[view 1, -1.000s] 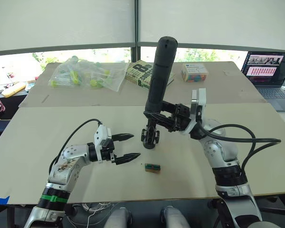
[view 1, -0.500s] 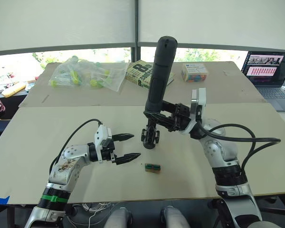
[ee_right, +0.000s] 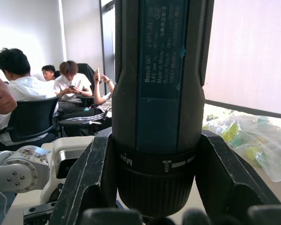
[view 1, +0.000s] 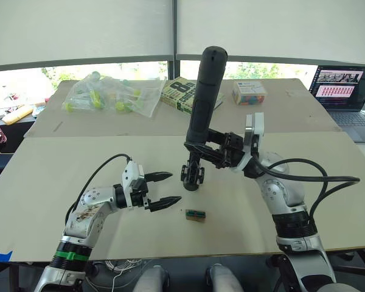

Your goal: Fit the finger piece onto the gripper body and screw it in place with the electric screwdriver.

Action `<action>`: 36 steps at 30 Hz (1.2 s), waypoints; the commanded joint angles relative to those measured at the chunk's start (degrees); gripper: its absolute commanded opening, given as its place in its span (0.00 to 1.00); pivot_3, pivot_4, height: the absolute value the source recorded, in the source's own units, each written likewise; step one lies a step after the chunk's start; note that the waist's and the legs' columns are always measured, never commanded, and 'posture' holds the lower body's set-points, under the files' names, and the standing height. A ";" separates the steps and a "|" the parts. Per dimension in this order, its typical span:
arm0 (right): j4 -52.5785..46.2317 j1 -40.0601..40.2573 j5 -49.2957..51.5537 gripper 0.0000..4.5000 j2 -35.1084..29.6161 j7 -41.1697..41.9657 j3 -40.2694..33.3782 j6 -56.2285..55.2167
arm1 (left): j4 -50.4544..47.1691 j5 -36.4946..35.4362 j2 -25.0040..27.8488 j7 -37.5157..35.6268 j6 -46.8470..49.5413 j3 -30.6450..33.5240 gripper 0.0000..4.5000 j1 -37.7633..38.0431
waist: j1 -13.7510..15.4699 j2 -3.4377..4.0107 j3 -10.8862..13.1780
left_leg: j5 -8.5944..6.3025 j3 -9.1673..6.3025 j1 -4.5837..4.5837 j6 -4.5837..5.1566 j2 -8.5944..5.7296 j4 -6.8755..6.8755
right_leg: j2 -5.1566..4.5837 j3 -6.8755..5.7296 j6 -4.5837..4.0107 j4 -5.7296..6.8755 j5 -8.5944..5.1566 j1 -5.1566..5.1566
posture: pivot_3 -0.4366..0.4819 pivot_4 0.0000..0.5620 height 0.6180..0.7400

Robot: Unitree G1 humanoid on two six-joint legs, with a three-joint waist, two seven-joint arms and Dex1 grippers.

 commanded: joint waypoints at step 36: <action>-4.11 0.31 -0.44 0.42 -0.82 -0.21 -0.17 0.04 | 16.75 10.61 -7.42 -0.52 -8.33 -5.72 1.00 -12.30 | 0.09 -0.03 0.02 | 0.01 0.01 -0.06 0.00 -0.07 -0.01 | 0.08 -0.06 0.01 -0.01 0.00 0.01 | 0.48 0.27 1.00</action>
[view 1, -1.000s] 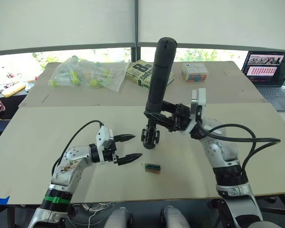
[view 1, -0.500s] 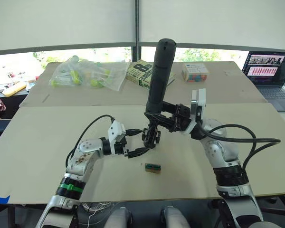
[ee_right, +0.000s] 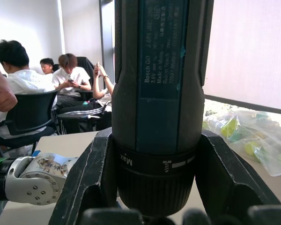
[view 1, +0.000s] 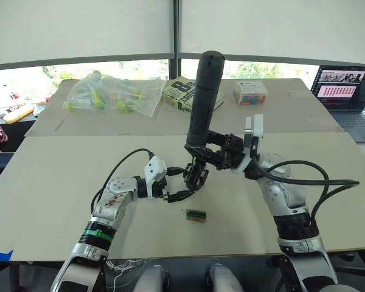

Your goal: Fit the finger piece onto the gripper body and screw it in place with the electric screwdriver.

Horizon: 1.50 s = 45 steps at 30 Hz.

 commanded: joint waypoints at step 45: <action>-2.54 -0.62 -0.40 0.42 -0.54 -0.77 -0.21 -0.27 | 23.06 5.87 -6.96 -3.77 -10.48 -0.39 0.83 -11.80 | -0.09 -0.03 0.01 | 0.00 0.00 0.03 0.01 0.03 0.01 | 0.16 0.01 0.01 0.10 0.00 0.06 | 0.48 0.27 1.00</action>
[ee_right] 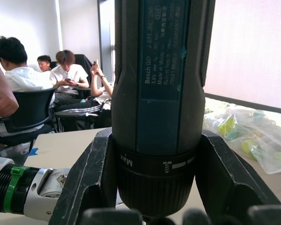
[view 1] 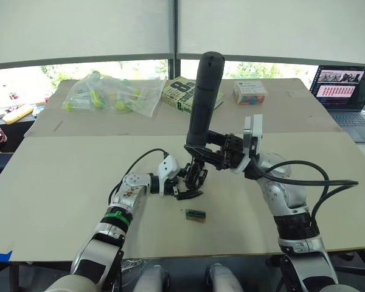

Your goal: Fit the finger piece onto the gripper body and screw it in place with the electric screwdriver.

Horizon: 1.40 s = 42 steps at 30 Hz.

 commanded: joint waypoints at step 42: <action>-0.61 1.42 -6.05 0.42 -2.08 -5.67 6.20 5.65 | -3.11 2.66 -1.41 3.99 -3.32 -0.04 0.53 4.48 | 0.00 -0.02 -0.15 | -0.01 -0.01 0.36 0.00 0.02 0.00 | -0.01 0.01 0.00 -0.02 0.00 0.30 | 0.48 0.27 1.00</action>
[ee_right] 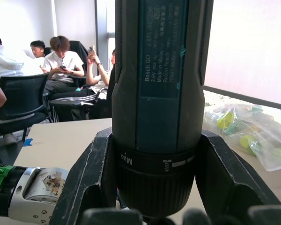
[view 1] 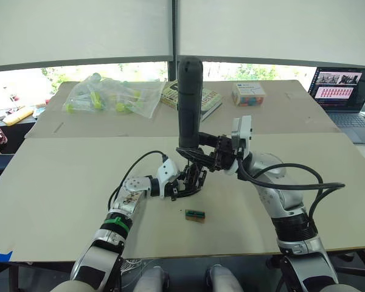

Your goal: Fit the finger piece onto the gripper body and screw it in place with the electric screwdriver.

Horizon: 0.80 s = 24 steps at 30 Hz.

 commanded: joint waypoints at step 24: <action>-1.82 -6.62 12.33 0.42 0.16 7.33 -8.45 0.08 | -2.01 0.95 -0.26 3.00 4.60 -0.70 0.53 3.02 | 0.05 -0.02 -0.08 | 0.00 0.00 -0.12 0.00 0.01 0.00 | 0.00 0.01 0.00 0.00 0.00 -0.13 | 0.48 0.27 1.00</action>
